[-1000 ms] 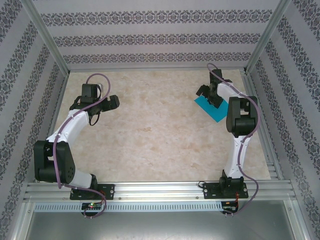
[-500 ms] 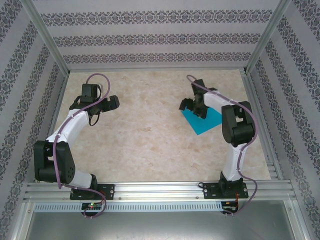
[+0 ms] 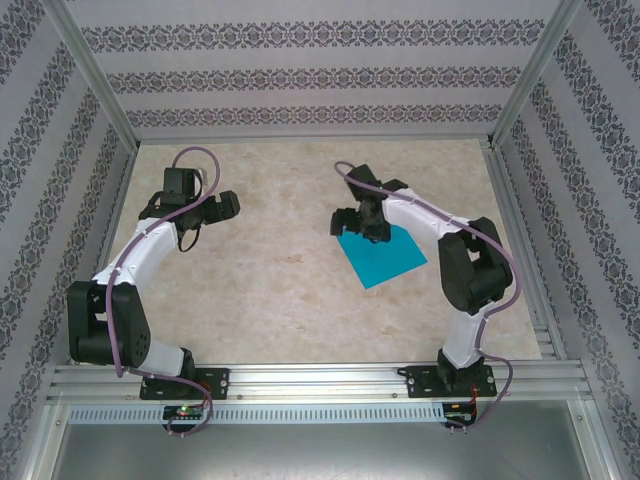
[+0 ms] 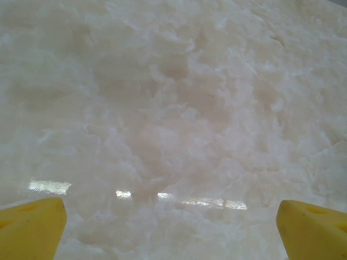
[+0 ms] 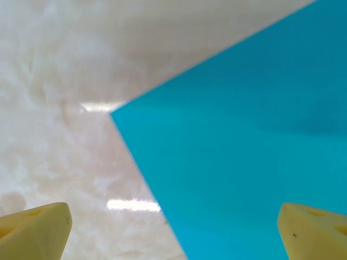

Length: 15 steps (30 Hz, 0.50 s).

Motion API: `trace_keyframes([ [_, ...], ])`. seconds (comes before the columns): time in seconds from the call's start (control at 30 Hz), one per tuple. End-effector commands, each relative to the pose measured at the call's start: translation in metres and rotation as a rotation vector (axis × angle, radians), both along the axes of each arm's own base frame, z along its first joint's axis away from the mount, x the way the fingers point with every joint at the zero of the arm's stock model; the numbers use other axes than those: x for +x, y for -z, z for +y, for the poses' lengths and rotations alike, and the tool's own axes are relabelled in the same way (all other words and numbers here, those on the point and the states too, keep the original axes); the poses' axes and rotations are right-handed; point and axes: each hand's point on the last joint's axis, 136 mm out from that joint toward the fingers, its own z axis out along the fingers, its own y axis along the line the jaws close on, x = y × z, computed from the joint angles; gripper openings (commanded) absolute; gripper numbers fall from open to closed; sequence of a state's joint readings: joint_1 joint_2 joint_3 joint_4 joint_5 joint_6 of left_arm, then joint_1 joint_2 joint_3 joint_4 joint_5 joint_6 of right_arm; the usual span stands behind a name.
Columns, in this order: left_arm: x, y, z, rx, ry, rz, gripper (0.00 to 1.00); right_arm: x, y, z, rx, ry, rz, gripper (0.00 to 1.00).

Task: Fold a paper plane with a square sheet of paper (pick it up from the middle)
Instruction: Move the square sheet of paper to the center of the table.

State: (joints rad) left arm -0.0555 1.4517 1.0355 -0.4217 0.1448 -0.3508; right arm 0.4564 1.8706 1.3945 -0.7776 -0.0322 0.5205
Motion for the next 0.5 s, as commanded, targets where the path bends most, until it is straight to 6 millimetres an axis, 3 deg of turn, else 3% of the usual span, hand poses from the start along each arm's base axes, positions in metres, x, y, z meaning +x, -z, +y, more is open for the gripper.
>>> trace_keyframes([
  [0.0,-0.003,-0.006,-0.005,-0.013,0.003,0.003,1.0,0.011,0.004,-0.043,-0.088,0.066,0.011,0.98],
  [0.27,-0.003,-0.002,-0.005,-0.018,-0.001,0.012,1.0,0.0,0.034,-0.086,-0.1,0.178,0.085,0.98],
  [0.47,-0.004,-0.001,-0.006,-0.02,-0.001,0.021,1.0,-0.024,0.06,-0.088,-0.084,0.217,0.153,0.98],
])
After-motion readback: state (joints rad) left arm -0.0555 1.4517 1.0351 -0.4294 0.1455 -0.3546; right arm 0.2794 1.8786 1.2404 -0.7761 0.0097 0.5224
